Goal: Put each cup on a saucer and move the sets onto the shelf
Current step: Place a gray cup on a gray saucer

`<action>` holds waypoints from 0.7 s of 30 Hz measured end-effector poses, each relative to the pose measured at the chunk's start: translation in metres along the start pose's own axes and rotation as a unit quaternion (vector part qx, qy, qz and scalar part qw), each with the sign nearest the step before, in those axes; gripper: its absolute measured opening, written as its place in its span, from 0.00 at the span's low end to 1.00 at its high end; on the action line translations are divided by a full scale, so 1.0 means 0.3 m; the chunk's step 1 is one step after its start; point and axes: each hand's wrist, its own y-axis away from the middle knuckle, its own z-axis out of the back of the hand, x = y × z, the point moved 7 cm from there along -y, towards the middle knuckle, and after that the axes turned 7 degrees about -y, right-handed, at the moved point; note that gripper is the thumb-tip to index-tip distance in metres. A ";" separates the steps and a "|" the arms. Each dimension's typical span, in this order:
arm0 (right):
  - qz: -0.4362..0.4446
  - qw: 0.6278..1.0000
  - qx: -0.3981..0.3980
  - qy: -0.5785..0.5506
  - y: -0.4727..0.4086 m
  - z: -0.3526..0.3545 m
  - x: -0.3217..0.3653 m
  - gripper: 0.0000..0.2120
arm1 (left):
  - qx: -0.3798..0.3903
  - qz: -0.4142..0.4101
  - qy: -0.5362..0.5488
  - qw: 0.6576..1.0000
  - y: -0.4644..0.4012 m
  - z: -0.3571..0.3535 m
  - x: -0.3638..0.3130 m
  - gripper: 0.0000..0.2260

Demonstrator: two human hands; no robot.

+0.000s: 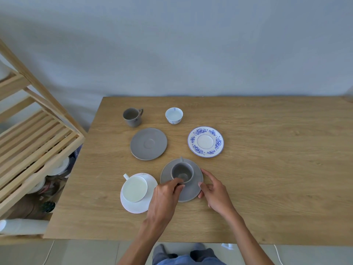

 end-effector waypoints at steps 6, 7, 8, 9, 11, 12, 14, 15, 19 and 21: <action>-0.004 1.000 0.005 -0.009 -0.003 0.004 0.003 0.22 | 0.013 0.000 -0.011 1.000 -0.009 -0.005 0.016 0.06; -0.004 1.000 0.006 -0.011 -0.006 0.005 0.006 0.22 | 0.011 0.005 -0.010 1.000 -0.007 -0.006 0.022 0.06; -0.005 1.000 0.008 -0.013 -0.008 0.006 0.007 0.21 | 0.008 0.011 -0.008 1.000 -0.005 -0.006 0.027 0.06; -0.006 1.000 0.010 -0.013 -0.010 0.007 0.006 0.21 | 0.004 0.016 -0.008 1.000 -0.002 -0.006 0.029 0.07; -0.009 1.000 0.015 -0.014 -0.012 0.002 0.005 0.21 | 0.008 0.018 -0.011 1.000 -0.001 -0.009 0.034 0.07; -0.014 1.000 0.017 -0.017 -0.012 0.001 0.003 0.21 | 0.010 0.016 -0.015 1.000 0.001 -0.012 0.033 0.07; -0.025 0.999 0.029 -0.024 -0.016 0.007 -0.001 0.20 | 0.009 0.009 -0.025 1.000 0.004 -0.016 0.023 0.06; -0.029 0.999 0.037 -0.025 -0.020 0.010 -0.002 0.20 | 0.009 0.004 -0.032 0.999 0.006 -0.017 0.018 0.06; -0.043 0.997 0.056 -0.028 -0.034 0.035 -0.003 0.17 | -0.001 -0.002 -0.052 0.999 0.017 -0.011 0.013 0.08; -0.049 0.997 0.050 -0.033 -0.046 0.065 -0.003 0.15 | -0.014 0.002 -0.066 0.998 0.028 0.009 -0.002 0.11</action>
